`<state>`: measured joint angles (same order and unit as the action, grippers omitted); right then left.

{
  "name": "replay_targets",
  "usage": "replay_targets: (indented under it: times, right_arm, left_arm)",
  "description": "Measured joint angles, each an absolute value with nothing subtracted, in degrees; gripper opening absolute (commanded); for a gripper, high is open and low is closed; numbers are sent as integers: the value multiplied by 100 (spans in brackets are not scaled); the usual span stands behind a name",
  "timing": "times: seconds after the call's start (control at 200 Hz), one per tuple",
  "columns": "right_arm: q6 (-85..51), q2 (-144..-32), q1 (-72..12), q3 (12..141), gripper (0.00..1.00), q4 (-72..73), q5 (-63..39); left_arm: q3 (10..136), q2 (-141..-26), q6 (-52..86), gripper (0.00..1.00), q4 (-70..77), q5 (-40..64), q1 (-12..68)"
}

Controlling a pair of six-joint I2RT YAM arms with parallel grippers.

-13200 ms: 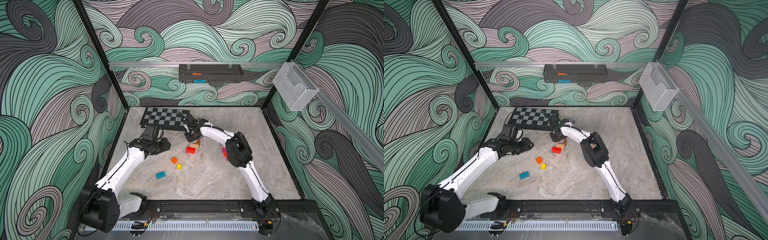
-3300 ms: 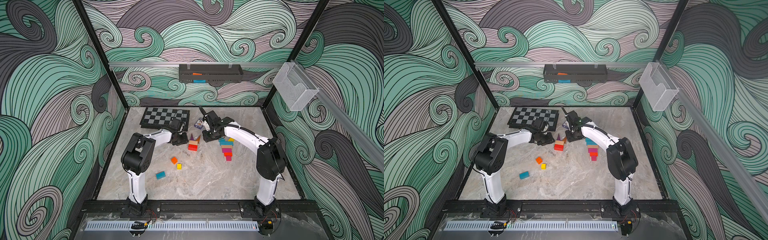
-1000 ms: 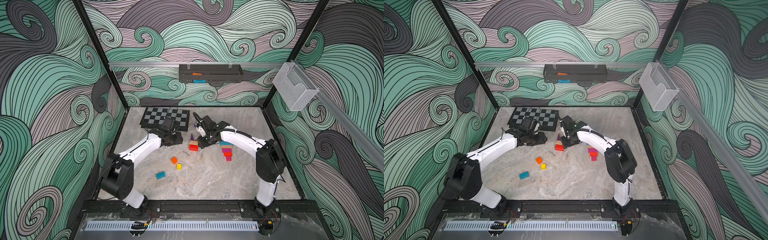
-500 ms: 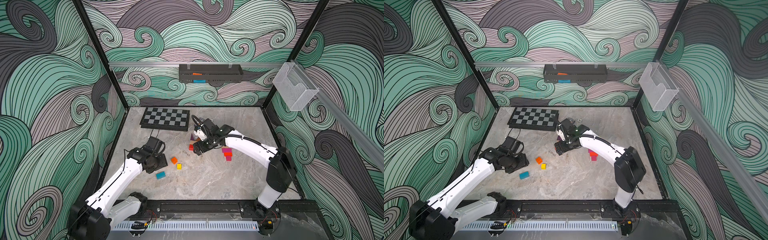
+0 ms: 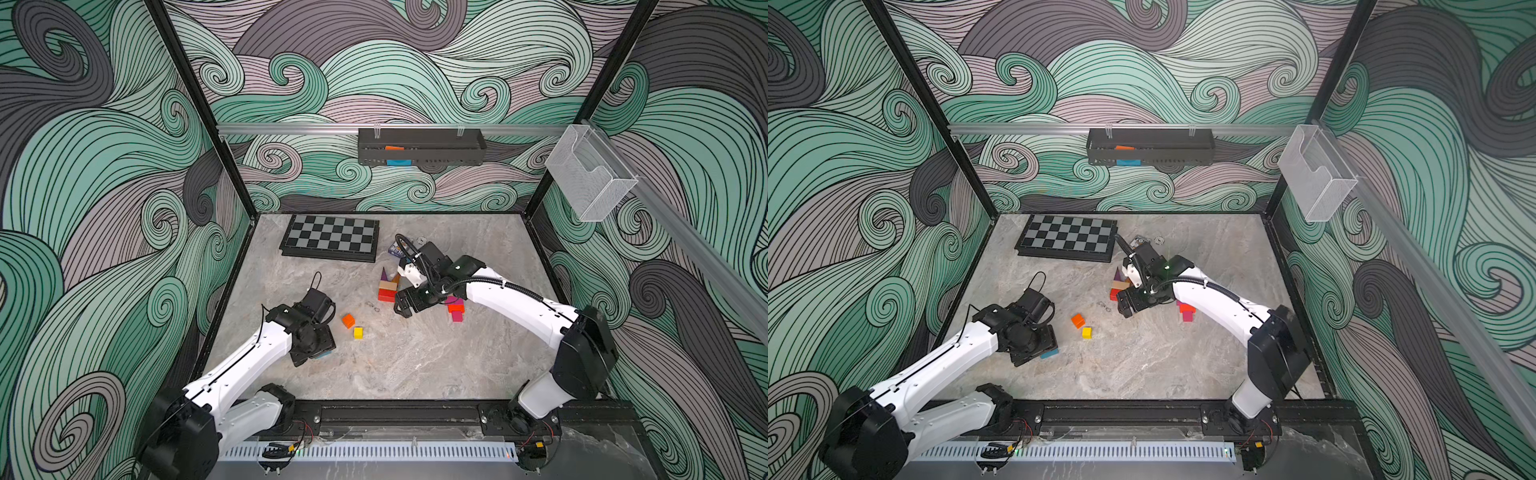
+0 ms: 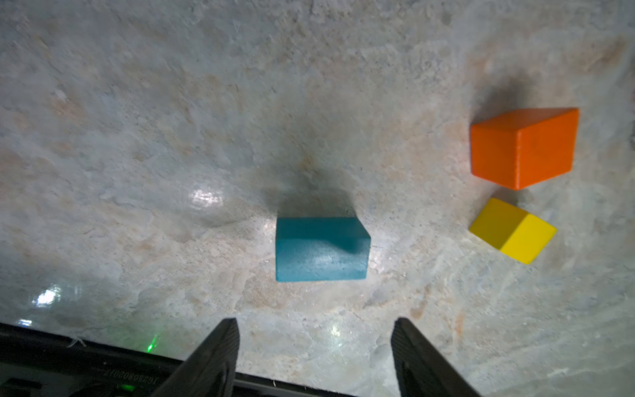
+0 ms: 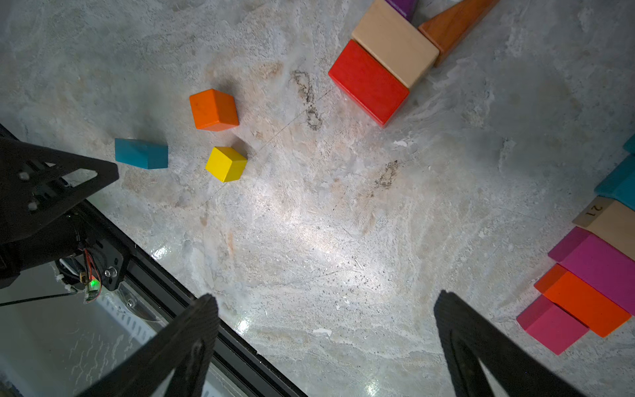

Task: Assemble a carrot with building blocks
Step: Pick up the building block from the center of the board.

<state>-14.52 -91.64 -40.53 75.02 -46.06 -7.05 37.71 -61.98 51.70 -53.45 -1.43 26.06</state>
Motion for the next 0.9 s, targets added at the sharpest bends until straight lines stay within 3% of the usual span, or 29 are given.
replay_targets:
  times: [0.455, 0.65, 0.901]
  right_arm:
    - [-1433, -9015, -3944, 7470, 99, -4604, -814]
    - [-1428, -9015, -3944, 7470, 99, -4602, -832]
    - [-1417, -9017, -3918, 7470, 99, -4576, -851]
  left_arm:
    - [3404, -6600, 5186, 74, -4346, -403, 2794]
    - [3402, -6899, 5144, 58, -4104, -434, 2827]
    - [3299, -6947, 5124, 52, -4005, -434, 2834]
